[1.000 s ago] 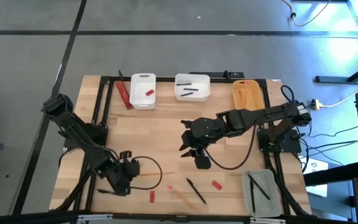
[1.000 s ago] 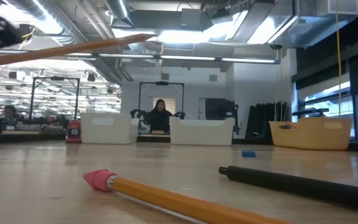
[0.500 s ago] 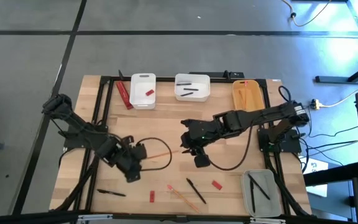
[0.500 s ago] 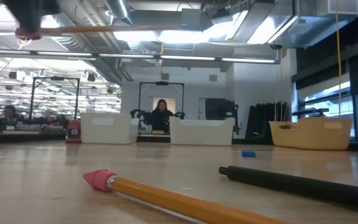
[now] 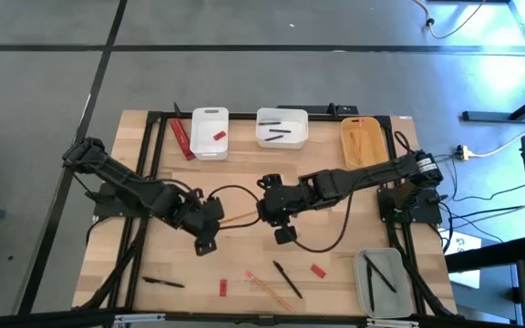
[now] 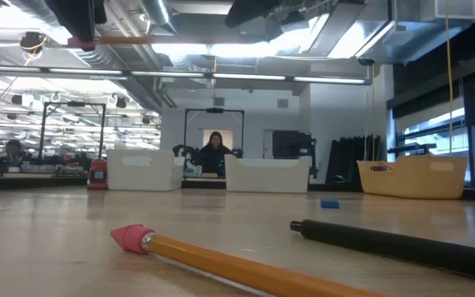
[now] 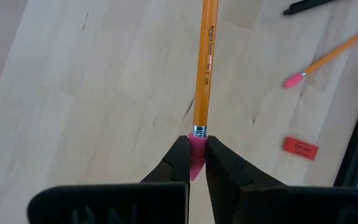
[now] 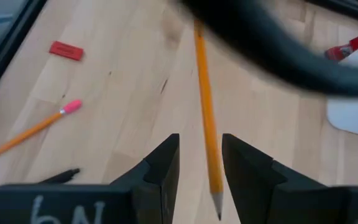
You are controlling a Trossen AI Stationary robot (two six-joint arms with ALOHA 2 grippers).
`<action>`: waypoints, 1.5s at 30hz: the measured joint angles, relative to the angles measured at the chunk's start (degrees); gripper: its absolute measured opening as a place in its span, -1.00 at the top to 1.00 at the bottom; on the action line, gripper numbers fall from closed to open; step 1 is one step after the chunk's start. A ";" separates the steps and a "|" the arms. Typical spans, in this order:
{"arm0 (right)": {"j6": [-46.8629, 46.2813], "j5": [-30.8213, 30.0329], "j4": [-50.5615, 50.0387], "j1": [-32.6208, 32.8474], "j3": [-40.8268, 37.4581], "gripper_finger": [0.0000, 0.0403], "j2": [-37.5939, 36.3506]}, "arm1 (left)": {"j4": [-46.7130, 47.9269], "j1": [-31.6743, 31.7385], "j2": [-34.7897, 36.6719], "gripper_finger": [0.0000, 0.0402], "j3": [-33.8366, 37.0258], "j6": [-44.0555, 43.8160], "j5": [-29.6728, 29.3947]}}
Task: Sort crayons/erasers/pens/pencils in bins
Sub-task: Put the yellow pencil into the yellow bin
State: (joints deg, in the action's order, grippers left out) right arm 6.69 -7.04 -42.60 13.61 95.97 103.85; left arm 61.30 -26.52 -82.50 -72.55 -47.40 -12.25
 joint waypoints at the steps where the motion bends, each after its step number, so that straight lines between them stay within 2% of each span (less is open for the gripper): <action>1: -0.15 -0.05 0.03 -0.01 0.02 0.39 0.00 | -0.02 0.22 0.00 0.92 0.00 0.00 0.03; 9: -0.06 -0.04 0.29 -0.60 0.06 0.39 1.78 | -0.11 1.73 0.00 0.92 0.00 0.01 0.15; 15: -0.01 -2.55 0.80 -1.18 0.06 0.39 3.42 | -0.24 1.77 0.00 0.92 0.00 -0.02 0.22; 35: 1.50 -2.95 3.31 -0.42 2.25 0.39 3.91 | -0.54 1.92 0.00 0.92 0.00 -0.02 1.09; 39: 2.63 -6.00 2.83 -0.42 2.22 0.39 5.93 | -0.59 1.90 0.00 0.92 0.00 -0.04 1.26; 45: 2.62 -6.90 2.95 -0.42 2.22 0.39 7.98 | -0.68 1.90 0.00 0.92 0.00 -0.09 1.32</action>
State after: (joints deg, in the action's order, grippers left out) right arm 9.31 -13.94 -39.65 13.19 98.18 111.83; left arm 60.62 -24.62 -82.50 -72.55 -47.48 -10.93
